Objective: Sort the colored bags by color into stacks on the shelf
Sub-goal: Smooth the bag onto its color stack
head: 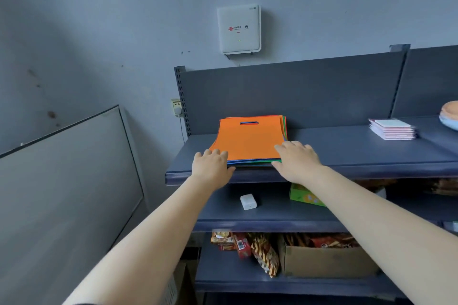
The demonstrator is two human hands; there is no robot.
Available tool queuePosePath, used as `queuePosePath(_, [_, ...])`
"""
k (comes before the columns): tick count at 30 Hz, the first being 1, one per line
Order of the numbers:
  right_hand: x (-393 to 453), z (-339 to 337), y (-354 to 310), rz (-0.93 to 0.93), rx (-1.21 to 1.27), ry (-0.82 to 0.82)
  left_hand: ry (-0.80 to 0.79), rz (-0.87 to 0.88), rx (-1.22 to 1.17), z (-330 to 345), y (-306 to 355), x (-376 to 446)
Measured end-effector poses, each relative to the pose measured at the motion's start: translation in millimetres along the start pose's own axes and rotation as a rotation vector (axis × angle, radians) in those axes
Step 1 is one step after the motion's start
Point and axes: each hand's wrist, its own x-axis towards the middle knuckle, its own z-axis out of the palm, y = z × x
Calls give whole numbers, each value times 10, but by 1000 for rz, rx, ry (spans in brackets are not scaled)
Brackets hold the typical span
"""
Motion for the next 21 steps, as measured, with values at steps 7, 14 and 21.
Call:
queuePosePath(7, [603, 450, 319, -23, 55, -54, -33, -30, -131, 487, 170, 584])
queuePosePath(14, [1054, 712, 471, 60, 246, -123, -26, -103, -255, 818, 42, 1043])
queuePosePath(21, [1383, 950, 660, 426, 613, -63, 25, 7, -382, 1031, 41, 1328])
